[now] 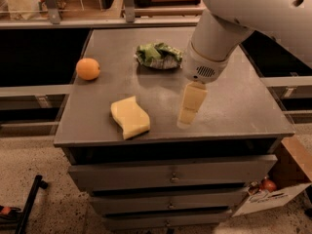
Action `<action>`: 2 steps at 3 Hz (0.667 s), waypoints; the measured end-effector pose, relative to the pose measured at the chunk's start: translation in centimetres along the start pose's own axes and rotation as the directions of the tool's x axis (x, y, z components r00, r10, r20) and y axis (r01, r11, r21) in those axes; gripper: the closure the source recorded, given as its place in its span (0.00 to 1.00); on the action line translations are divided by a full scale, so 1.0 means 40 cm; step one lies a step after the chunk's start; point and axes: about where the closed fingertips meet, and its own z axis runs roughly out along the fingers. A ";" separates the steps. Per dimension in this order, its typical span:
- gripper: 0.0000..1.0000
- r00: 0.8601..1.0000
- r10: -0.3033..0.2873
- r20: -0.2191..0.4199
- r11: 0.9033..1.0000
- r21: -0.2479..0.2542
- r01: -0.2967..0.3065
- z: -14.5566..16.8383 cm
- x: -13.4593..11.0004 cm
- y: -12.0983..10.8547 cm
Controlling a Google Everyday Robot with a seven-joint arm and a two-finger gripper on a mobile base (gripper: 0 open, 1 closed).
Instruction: Pick sponge
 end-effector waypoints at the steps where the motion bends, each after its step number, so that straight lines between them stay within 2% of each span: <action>1: 0.00 1.000 -0.009 0.013 1.000 -0.026 0.009 0.024 -0.015 0.004; 2: 0.00 0.999 -0.037 0.027 0.998 -0.059 0.039 0.052 -0.049 0.018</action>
Offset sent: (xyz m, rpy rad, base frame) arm -0.0035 0.0443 -0.0262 0.0405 0.0774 0.1012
